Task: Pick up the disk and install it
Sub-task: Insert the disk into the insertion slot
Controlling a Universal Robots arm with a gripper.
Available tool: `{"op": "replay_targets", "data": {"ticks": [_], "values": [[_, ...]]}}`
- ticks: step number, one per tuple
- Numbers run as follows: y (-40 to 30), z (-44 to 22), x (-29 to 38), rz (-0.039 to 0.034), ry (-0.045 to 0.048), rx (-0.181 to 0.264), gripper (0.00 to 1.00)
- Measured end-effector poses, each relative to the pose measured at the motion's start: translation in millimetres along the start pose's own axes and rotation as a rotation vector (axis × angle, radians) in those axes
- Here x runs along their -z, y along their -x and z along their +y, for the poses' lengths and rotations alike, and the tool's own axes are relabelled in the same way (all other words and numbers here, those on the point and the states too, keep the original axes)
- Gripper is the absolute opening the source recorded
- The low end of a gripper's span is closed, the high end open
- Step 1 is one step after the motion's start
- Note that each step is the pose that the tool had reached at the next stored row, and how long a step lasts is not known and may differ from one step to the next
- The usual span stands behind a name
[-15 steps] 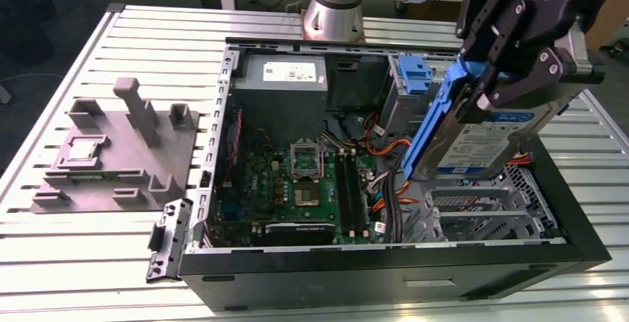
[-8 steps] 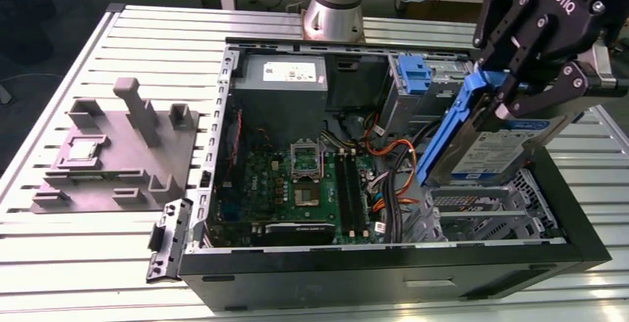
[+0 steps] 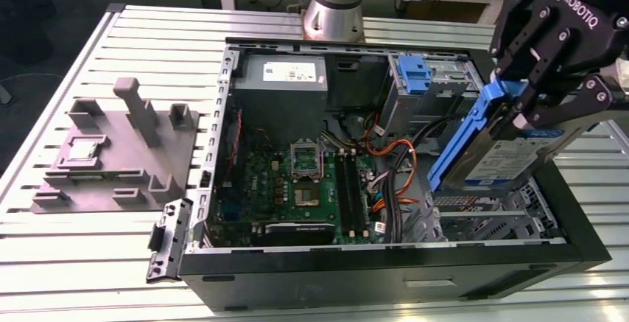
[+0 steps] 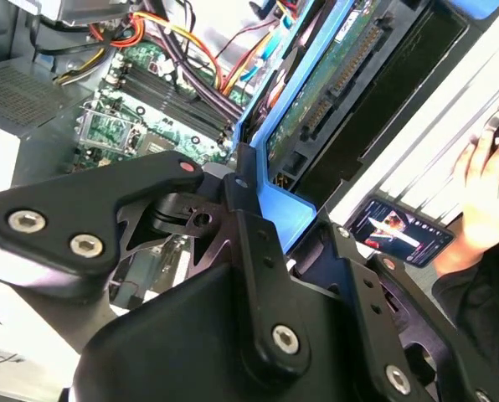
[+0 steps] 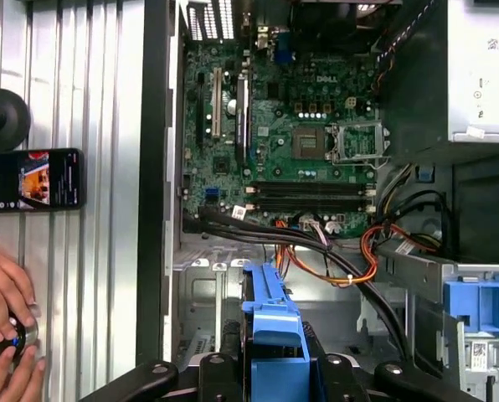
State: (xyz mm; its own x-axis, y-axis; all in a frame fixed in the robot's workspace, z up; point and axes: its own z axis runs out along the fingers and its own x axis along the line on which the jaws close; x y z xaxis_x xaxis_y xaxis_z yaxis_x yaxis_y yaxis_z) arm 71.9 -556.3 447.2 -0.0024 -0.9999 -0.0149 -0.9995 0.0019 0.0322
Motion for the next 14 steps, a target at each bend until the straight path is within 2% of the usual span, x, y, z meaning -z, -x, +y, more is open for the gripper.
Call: {"op": "replay_targets", "data": {"ticks": [7, 14], "values": [[-8.8, -4.3, -3.6, 0.0001, 0.0, 0.0, 0.37], [-11.1, -5.6, -9.8, 0.0001, 0.0, 0.0, 0.37]]}}
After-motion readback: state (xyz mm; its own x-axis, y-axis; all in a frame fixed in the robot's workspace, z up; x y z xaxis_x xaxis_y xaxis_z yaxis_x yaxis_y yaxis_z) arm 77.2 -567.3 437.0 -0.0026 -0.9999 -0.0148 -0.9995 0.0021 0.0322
